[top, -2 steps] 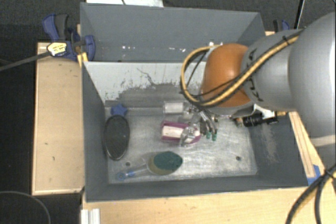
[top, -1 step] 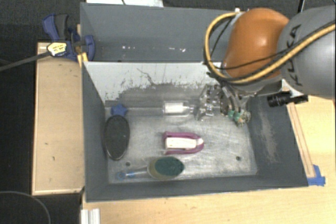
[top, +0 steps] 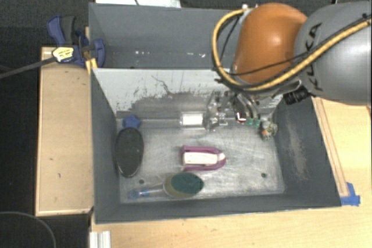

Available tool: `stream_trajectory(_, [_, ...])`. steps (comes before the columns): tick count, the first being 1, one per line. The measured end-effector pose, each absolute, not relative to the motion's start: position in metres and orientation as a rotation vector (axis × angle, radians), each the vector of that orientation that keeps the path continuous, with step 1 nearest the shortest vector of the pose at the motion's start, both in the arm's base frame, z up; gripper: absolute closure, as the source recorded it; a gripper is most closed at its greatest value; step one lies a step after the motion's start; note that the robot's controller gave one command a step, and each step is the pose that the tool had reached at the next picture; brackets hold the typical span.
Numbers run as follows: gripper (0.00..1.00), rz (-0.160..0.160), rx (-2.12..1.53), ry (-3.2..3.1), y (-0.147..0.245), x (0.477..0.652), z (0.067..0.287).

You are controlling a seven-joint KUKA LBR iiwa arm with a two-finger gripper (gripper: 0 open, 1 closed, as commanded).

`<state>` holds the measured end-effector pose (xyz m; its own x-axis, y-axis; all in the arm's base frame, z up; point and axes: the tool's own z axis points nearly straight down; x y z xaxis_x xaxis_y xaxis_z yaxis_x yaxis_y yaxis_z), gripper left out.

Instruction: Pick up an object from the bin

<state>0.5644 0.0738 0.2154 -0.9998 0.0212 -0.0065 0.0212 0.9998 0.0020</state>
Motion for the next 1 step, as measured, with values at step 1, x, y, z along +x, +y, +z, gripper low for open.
stream_trajectory(1, [1.0, 0.004, -0.149, 3.129, 0.1179, 0.5703, 0.2614])
